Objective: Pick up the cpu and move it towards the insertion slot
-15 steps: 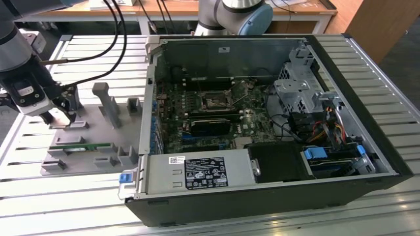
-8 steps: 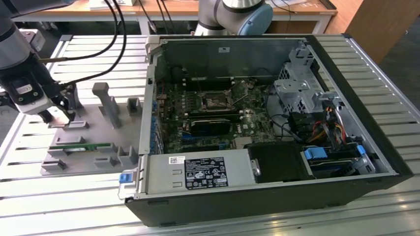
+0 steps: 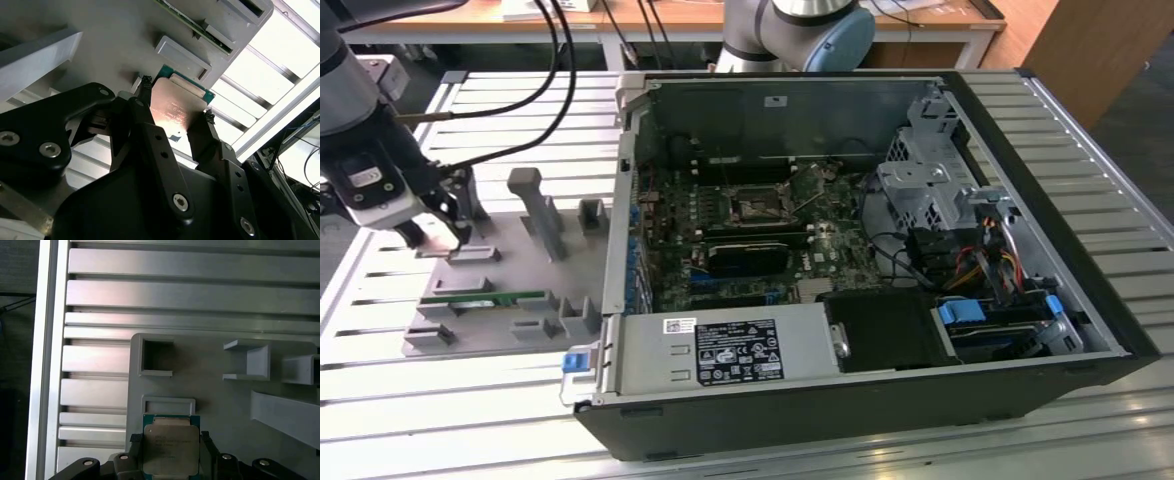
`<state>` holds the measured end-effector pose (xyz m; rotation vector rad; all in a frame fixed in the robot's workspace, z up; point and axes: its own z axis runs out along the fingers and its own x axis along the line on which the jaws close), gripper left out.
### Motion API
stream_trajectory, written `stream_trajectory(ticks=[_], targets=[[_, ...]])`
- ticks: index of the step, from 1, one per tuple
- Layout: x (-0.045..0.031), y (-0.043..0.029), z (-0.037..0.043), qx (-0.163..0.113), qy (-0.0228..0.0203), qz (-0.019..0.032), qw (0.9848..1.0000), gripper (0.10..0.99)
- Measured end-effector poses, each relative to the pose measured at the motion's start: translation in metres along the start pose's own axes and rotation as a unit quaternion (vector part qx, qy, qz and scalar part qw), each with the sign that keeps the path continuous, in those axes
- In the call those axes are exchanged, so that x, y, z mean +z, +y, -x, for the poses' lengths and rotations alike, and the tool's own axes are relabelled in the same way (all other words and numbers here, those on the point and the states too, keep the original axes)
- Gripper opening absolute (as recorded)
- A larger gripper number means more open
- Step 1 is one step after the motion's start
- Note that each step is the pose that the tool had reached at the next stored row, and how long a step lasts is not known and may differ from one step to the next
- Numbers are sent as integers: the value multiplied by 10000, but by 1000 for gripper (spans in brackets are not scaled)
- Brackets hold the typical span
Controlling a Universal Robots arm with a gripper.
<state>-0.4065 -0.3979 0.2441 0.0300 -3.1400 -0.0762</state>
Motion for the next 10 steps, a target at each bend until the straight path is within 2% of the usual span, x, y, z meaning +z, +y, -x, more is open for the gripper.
stream_trajectory(ticks=[10], targets=[[-60,3,0,0,0,0,10000,541]])
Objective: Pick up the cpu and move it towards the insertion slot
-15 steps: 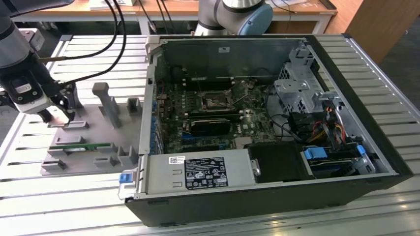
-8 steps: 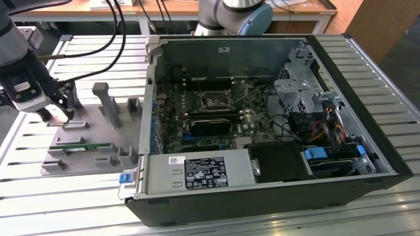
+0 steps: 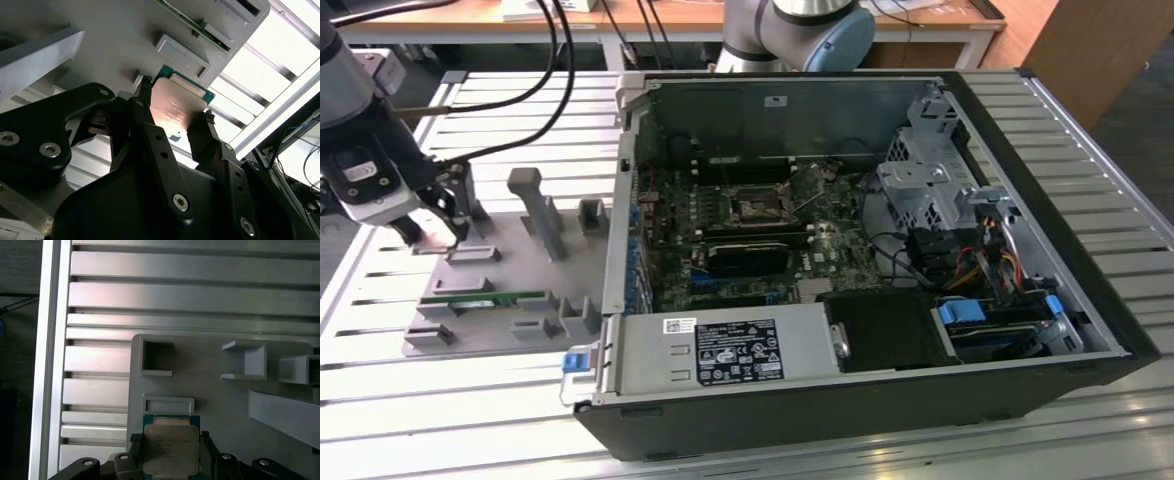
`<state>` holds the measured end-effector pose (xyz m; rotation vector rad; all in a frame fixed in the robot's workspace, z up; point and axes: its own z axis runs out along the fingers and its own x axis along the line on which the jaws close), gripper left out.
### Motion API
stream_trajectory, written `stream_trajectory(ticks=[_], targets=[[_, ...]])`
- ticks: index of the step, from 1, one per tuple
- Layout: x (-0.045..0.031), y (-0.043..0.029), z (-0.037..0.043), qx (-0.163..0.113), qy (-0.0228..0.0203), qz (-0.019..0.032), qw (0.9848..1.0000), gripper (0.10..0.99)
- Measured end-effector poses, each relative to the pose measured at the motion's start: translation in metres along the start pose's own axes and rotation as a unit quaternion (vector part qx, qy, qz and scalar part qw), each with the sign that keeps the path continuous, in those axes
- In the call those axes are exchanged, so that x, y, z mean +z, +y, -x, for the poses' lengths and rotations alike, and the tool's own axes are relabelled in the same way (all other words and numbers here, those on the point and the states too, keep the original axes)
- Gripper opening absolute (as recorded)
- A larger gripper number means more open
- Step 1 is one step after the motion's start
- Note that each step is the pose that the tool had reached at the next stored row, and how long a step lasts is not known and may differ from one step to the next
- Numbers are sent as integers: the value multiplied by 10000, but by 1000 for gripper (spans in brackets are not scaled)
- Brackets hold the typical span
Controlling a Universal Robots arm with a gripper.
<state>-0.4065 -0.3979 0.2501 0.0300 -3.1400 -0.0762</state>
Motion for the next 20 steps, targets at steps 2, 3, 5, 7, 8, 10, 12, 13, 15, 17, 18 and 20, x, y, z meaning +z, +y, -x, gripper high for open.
stream_trajectory(ticks=[2,3,5,7,8,10,12,13,15,17,18,20], targets=[[-12,1,0,0,0,0,10000,541],[-19,1,0,0,0,0,10000,541],[-33,2,0,0,0,0,10000,541],[-47,2,0,0,0,0,10000,541],[-54,3,0,0,0,0,10000,541],[-68,3,0,0,0,0,10000,541],[-82,4,0,0,0,0,10000,541],[-89,4,0,0,0,0,10000,541],[-106,5,0,0,0,0,10000,541],[-123,6,0,0,0,0,10000,541],[-132,6,0,0,0,0,10000,541],[-150,7,0,0,0,0,10000,541]])
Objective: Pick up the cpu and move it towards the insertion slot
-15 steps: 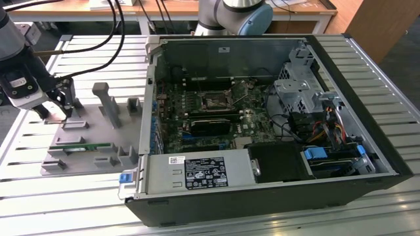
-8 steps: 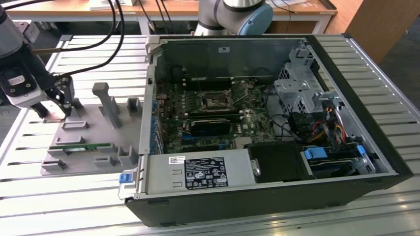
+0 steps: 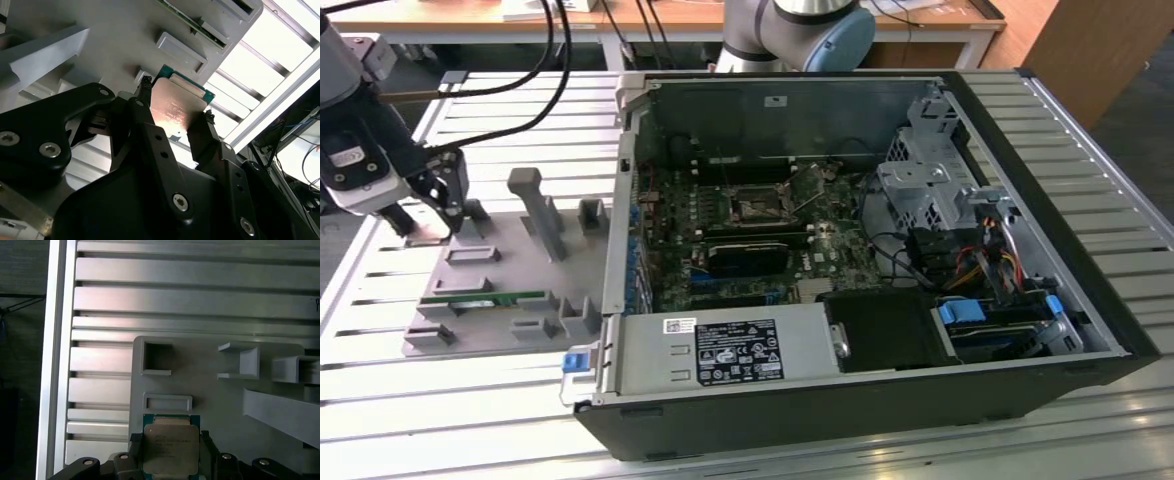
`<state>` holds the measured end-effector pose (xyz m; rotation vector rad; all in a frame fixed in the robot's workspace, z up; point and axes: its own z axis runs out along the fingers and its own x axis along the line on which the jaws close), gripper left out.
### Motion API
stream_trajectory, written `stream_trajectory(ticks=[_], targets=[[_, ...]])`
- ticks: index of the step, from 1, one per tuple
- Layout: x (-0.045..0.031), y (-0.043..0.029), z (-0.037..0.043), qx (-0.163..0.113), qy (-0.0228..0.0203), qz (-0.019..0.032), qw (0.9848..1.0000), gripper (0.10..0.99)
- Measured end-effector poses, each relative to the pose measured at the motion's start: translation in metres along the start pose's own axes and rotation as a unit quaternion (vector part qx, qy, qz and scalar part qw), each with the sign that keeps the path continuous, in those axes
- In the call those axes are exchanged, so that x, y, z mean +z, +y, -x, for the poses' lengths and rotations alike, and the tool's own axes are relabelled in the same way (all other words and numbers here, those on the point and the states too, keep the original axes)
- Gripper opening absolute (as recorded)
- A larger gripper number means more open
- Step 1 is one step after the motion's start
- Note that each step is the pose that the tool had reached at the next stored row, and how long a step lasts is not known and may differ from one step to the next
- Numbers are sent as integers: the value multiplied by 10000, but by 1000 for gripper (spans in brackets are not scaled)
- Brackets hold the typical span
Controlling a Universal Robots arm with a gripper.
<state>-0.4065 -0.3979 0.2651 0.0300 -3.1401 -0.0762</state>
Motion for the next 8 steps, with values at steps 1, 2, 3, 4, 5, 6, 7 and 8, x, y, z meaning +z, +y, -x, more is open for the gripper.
stream_trajectory(ticks=[1,2,3,4,5,6,7,8], targets=[[-9,0,0,0,0,0,10000,541],[-17,1,0,0,0,0,10000,541],[-27,1,0,0,1,0,10000,541],[-37,2,0,0,1,0,10000,541],[-46,2,0,0,1,0,10000,541],[-55,3,0,0,0,0,10000,541],[-64,3,0,0,0,0,10000,541],[-74,4,0,0,0,0,10000,541]])
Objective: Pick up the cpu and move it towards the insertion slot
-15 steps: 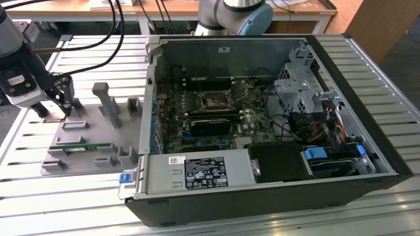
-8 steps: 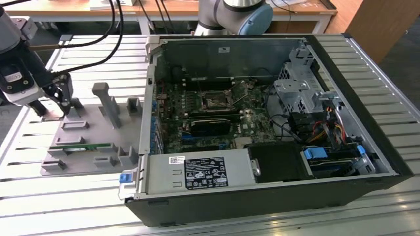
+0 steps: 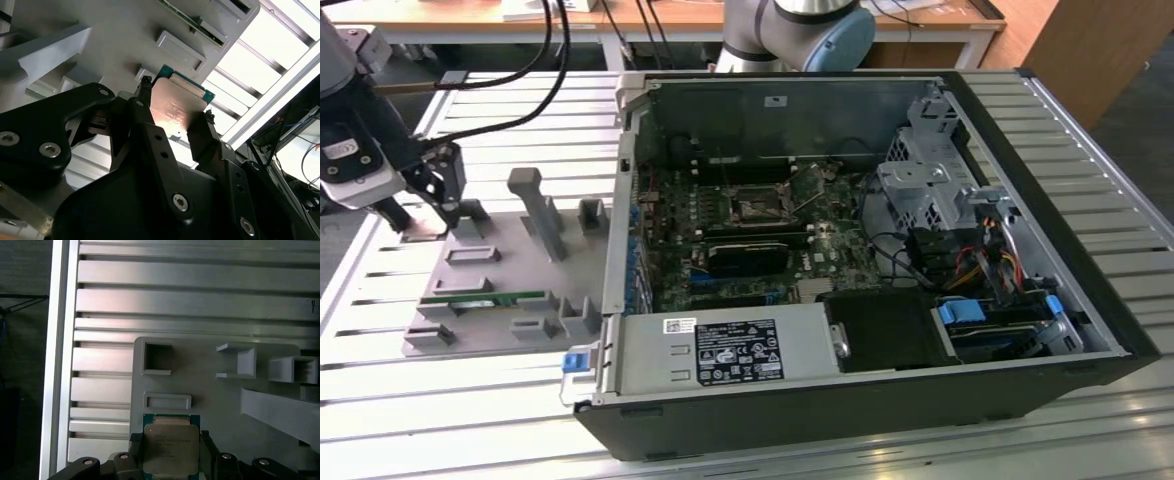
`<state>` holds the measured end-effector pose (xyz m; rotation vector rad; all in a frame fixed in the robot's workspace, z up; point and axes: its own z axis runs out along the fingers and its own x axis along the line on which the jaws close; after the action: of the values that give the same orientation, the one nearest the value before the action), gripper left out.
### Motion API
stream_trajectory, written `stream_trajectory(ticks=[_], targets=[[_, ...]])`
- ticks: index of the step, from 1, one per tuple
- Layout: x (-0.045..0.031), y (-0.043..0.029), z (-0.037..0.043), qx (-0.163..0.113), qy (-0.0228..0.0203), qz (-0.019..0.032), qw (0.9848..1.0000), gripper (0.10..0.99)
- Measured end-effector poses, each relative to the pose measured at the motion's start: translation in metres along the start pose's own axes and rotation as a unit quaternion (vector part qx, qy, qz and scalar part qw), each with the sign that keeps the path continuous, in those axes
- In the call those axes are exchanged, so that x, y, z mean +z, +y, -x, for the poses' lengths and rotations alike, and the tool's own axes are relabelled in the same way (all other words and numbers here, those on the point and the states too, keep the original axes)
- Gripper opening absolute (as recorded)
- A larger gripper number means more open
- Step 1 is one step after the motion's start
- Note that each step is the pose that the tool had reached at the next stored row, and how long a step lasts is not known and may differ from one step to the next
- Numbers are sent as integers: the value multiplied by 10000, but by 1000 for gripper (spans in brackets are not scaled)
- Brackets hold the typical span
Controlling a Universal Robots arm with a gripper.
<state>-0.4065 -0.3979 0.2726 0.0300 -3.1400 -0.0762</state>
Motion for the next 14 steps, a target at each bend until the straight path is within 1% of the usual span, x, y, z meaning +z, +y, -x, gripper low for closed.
stream_trajectory(ticks=[14], targets=[[-128,6,0,0,0,0,10000,541]])
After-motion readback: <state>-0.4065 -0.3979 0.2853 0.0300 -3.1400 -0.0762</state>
